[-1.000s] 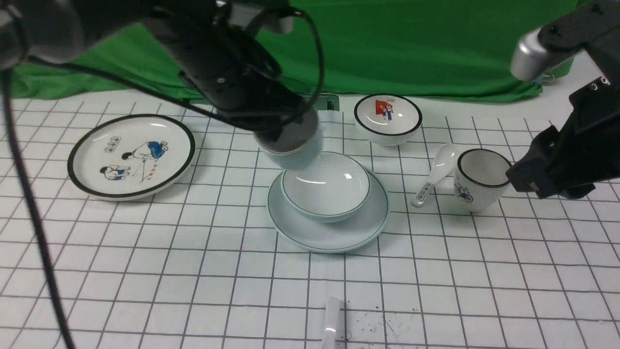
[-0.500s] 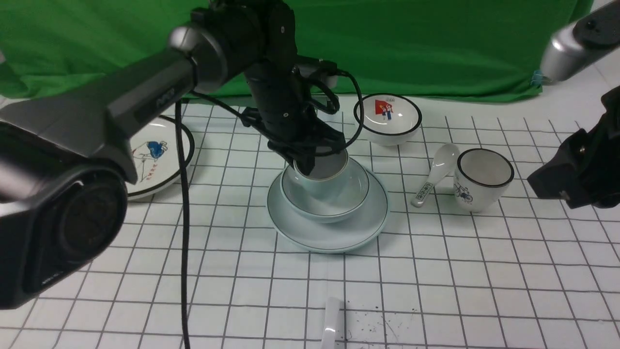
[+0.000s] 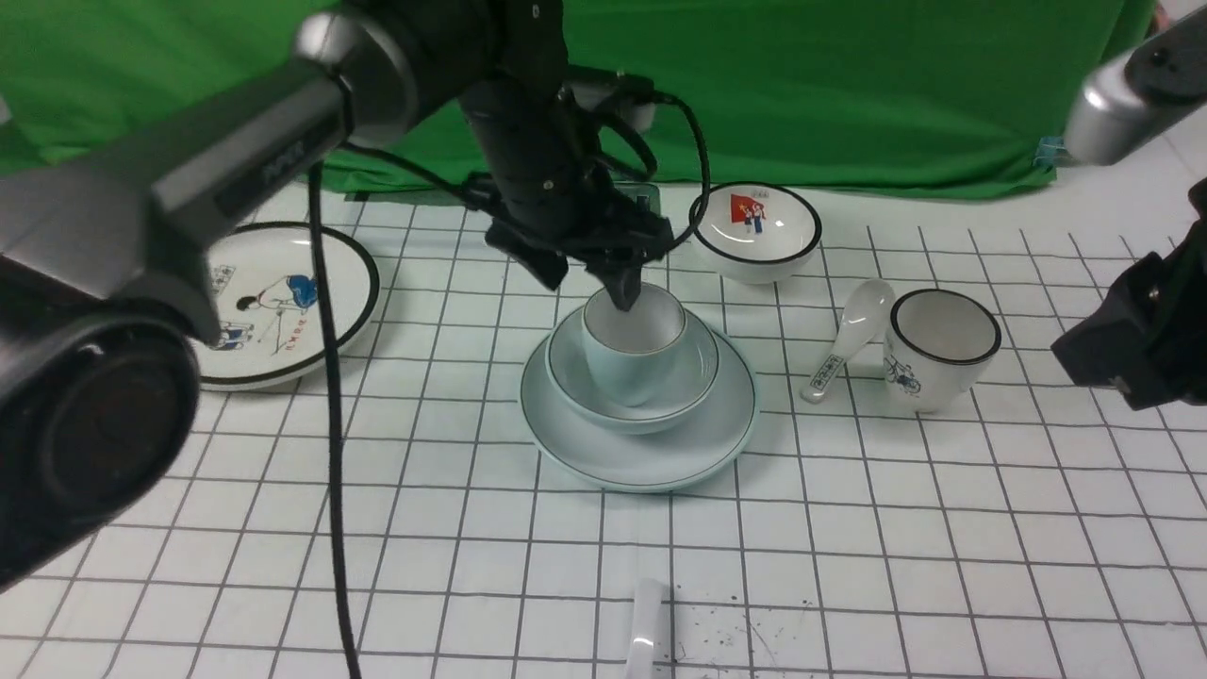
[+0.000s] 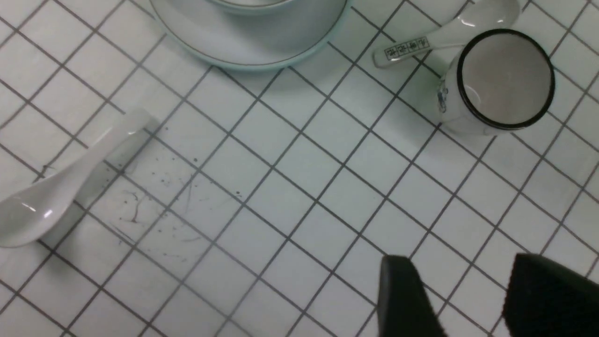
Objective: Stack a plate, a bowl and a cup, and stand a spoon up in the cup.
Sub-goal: Use the left arm to put the blue teacup into the blue rice bowl in the middle, then use the left arm to grab a blue soup spoon
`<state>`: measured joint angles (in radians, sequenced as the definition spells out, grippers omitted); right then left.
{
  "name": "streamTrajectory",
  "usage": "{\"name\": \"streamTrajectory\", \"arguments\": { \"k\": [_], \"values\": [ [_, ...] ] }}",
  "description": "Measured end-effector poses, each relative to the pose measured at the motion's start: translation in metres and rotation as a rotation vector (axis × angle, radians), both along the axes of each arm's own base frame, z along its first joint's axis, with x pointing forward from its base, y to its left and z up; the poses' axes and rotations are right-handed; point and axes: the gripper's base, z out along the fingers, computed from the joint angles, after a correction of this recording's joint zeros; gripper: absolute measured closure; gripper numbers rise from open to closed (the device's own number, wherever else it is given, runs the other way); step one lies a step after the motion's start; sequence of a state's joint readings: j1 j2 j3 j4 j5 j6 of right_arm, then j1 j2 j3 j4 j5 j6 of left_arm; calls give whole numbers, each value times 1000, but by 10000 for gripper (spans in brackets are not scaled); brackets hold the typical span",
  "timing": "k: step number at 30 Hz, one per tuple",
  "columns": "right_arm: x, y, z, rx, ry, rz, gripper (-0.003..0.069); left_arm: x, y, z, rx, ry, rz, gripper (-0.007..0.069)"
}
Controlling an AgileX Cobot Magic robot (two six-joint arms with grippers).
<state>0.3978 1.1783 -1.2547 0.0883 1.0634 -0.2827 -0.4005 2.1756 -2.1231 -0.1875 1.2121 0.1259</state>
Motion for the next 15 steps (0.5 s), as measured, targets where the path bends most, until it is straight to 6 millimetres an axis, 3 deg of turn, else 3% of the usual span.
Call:
{"name": "streamTrajectory", "arguments": {
  "k": [3,6,7,9,10,12,13,15],
  "values": [
    [-12,-9,11,0,-54,-38,317,-35,-2,64,-31,-125,-21,90],
    [-23,-16,21,7,-106,-66,317,-74,-14,90,-9,-177,-85,86],
    [-25,-17,22,8,-110,-66,317,-77,-15,91,-6,-178,-92,86],
    [-40,-25,33,28,-166,-81,317,-118,-25,93,24,-156,-153,88],
    [-41,-25,34,29,-169,-82,317,-120,-26,89,30,-144,-158,88],
    [-54,-31,41,49,-210,-83,317,-155,-28,66,73,-50,-198,96],
    [-54,-31,42,51,-213,-83,317,-156,-28,68,69,-53,-195,97],
    [-62,-34,44,60,-232,-84,317,-175,-26,40,88,10,-181,102]
  ]
}}
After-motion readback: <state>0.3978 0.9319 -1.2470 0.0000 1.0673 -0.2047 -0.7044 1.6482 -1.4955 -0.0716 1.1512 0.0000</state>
